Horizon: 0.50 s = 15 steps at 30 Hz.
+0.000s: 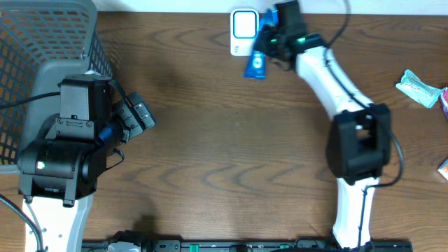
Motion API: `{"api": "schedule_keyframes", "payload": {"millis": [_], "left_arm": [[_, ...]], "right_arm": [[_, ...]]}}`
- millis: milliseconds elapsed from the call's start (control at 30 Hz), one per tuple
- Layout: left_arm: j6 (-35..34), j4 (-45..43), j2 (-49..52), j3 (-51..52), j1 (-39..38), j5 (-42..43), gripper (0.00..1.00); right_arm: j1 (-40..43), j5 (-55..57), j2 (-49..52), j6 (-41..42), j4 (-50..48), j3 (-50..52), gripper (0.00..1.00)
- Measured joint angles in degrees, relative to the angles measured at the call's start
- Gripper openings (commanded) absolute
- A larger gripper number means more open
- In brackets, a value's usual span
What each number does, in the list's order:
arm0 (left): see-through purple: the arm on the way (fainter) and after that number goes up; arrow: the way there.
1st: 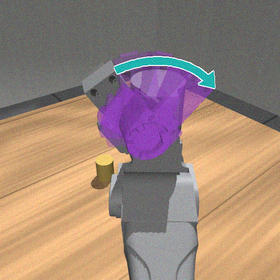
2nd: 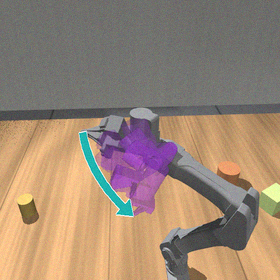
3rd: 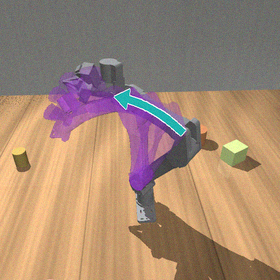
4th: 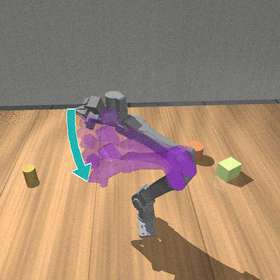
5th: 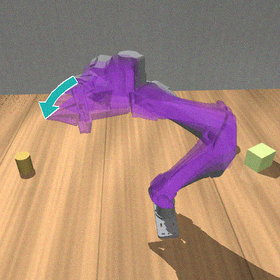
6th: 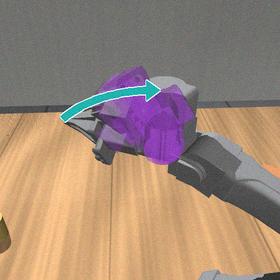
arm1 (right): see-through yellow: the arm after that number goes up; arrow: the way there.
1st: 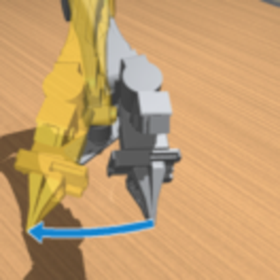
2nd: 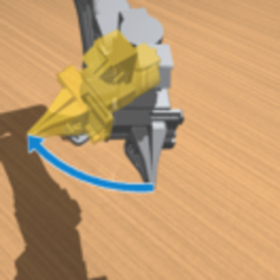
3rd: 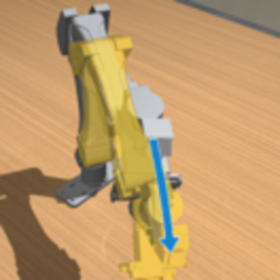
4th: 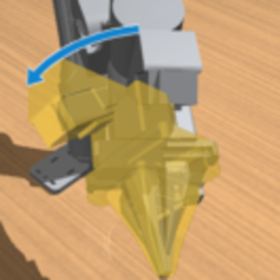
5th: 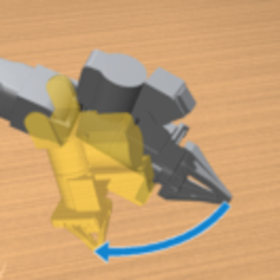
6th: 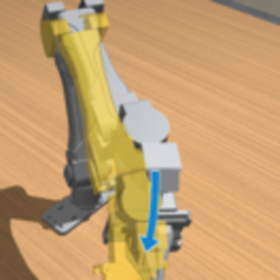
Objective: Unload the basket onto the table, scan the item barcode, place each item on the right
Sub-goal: 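Carry the Oreo pack to the right table edge and release it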
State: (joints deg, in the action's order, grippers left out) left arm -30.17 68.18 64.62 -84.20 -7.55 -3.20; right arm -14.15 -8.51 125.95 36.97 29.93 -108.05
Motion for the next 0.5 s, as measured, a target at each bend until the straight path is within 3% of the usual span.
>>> {"api": "schedule_keyframes", "payload": {"millis": [233,500], "left_arm": [[0.0,0.0,0.0,0.0,0.0,0.0,0.98],[0.0,0.0,0.0,0.0,0.0,0.0,0.98]], "right_arm": [[16.4,2.6,-11.2,-3.5,14.4,-0.2,0.01],[31.8,14.3,-13.1,-11.4,29.8,-0.8,0.01]]}}
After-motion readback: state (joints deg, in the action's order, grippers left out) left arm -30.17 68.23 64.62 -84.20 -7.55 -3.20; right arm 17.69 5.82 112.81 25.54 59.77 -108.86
